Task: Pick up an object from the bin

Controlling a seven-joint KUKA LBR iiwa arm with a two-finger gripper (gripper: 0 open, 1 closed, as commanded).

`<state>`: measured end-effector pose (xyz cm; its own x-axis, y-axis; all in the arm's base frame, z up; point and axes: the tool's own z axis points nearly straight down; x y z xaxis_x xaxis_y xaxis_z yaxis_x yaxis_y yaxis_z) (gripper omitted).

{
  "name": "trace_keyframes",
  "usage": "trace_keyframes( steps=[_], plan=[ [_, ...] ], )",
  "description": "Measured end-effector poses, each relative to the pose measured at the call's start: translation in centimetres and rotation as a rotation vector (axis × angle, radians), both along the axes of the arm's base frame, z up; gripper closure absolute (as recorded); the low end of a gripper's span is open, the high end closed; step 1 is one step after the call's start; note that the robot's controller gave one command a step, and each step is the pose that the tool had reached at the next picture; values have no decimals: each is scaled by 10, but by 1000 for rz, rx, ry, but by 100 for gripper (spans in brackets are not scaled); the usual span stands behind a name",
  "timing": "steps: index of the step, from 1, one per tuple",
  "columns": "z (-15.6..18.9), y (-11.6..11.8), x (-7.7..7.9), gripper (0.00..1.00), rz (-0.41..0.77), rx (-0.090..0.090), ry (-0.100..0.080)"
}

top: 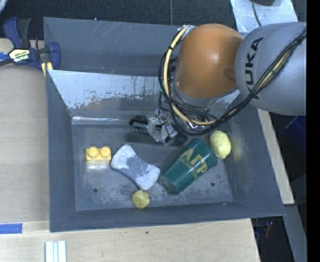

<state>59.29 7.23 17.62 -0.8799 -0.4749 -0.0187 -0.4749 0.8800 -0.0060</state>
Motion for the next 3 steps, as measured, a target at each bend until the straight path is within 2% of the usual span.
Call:
trace_keyframes(
  steps=[1,2,3],
  plan=[
    [-42,-41,5,100,227,-6,2],
    [-49,-39,4,100,378,-9,1],
    [-107,-41,-4,0,252,-9,19]
  ],
)
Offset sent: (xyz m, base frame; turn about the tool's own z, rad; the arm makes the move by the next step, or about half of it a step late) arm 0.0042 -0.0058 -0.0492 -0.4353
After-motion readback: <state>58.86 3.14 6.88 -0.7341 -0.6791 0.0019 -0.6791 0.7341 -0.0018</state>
